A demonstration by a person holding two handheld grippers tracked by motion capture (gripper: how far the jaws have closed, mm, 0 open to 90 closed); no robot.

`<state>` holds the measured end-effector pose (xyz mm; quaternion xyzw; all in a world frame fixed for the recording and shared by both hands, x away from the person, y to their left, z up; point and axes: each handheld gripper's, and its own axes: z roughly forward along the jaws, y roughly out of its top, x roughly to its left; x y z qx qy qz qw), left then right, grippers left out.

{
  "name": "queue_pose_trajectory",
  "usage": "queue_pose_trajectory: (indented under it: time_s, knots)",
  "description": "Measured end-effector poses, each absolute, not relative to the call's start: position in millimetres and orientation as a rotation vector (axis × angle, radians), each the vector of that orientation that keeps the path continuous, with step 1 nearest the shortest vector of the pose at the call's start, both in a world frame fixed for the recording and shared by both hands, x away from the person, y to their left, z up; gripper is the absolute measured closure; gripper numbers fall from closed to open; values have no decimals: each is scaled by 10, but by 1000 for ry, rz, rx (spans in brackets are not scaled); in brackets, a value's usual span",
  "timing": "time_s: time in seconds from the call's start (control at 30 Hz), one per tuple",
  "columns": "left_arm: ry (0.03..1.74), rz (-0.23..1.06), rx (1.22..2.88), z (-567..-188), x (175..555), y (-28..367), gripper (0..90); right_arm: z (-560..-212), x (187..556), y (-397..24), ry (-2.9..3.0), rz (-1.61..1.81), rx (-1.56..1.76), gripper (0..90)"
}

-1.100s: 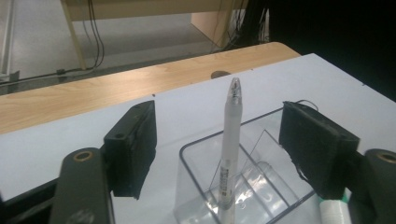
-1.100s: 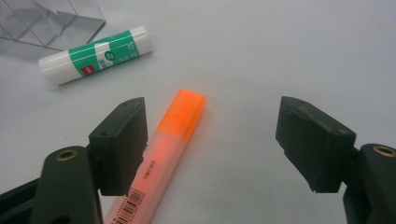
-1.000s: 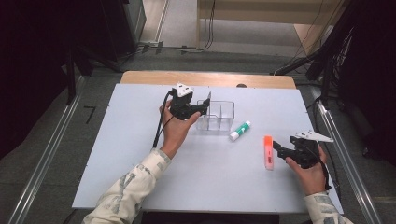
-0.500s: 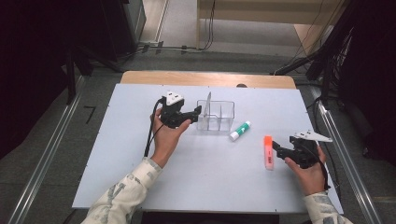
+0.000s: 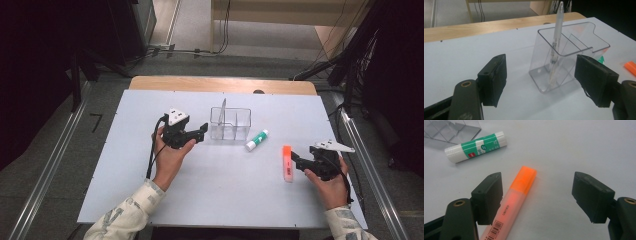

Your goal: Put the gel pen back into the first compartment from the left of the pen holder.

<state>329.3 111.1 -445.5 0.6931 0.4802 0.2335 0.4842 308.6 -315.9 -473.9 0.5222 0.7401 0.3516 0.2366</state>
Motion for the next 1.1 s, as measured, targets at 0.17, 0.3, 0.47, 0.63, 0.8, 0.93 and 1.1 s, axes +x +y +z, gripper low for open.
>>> queue_pose_trajectory:
  time_s: [0.17,0.3,0.47,0.63,0.8,0.93,1.1]
  knots:
    - [1180,559,1700,-4511,3193,1171,270,-4742,3084,-3145,2030,960,1436,238]
    - [1202,565,1710,-4580,3135,1259,270,-4744,3086,-3135,2032,960,1437,238]
    - [1240,564,1702,-4644,3064,1392,269,-4751,3090,-3130,2030,958,1438,235]
    - [1252,562,1689,-4665,3007,1461,270,-4771,3118,-3094,2034,949,1428,227]
    - [1252,561,1687,-4675,2999,1468,270,-4822,3164,-3011,2051,915,1420,220]
    - [1254,562,1682,-4673,2997,1468,270,-4867,3205,-2961,2063,883,1420,217]
    - [1256,561,1680,-4675,3002,1471,270,-4909,3237,-2928,2070,858,1424,218]
